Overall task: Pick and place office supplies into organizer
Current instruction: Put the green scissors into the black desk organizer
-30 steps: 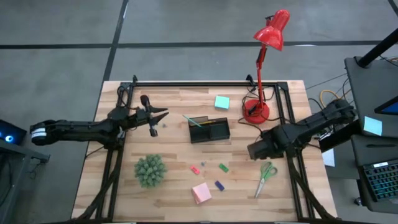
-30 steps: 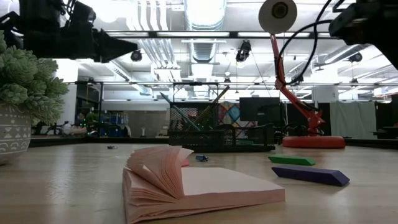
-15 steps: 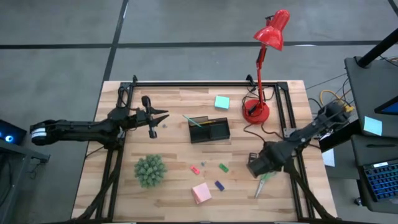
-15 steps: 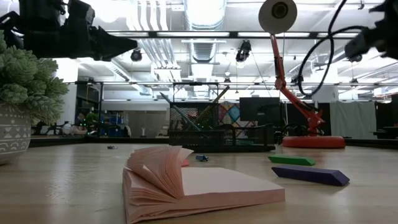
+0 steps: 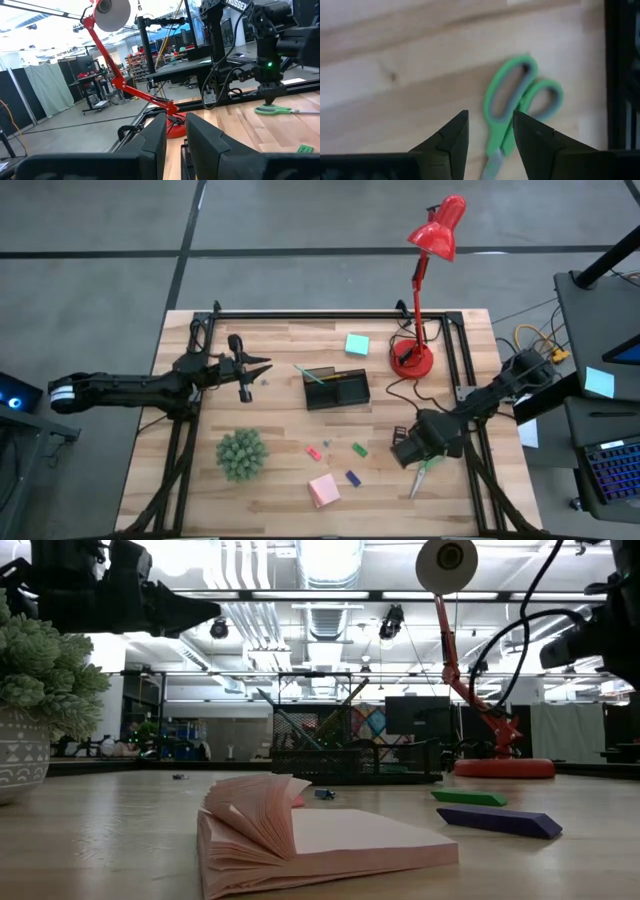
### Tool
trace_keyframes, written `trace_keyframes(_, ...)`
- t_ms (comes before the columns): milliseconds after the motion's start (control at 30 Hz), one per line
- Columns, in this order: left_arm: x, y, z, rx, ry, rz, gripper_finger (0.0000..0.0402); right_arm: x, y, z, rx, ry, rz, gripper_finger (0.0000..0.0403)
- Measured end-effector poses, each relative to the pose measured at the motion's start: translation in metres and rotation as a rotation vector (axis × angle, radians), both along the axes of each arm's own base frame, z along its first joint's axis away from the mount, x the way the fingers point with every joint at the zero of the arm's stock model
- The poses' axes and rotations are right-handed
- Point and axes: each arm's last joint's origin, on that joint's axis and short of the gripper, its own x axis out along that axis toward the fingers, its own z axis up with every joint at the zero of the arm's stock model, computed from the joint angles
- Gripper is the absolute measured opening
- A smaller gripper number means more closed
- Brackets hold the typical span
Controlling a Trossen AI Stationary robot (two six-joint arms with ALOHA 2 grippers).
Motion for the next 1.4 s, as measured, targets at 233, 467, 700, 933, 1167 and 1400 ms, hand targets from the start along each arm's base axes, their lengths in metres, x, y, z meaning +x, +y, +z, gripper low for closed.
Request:
trace_keyframes(233,0.000,0.000,0.000,0.001,-0.001,-0.002,0.0059,-0.010,-0.010,-0.021,-0.026,0.002,-0.008,0.0144)
trace_keyframes(467,0.000,0.000,-0.001,-0.003,0.002,-0.002,0.0059,-0.013,-0.011,-0.043,0.033,-0.078,-0.011,0.0144)
trace_keyframes(700,0.000,0.000,-0.001,-0.005,0.004,-0.005,0.0059,-0.014,-0.011,-0.044,0.049,-0.087,-0.011,0.0144)
trace_keyframes(933,0.000,0.000,-0.001,-0.004,0.003,-0.007,0.0059,-0.013,-0.010,-0.044,0.097,-0.070,0.008,0.0144)
trace_keyframes(1167,0.000,0.000,-0.001,-0.003,0.002,-0.007,0.0059,-0.013,-0.009,-0.045,0.124,-0.084,0.041,0.0132)
trace_keyframes(1400,0.000,0.000,-0.001,-0.003,0.002,-0.007,0.0059,-0.014,-0.008,-0.050,0.169,-0.106,0.072,0.0082)
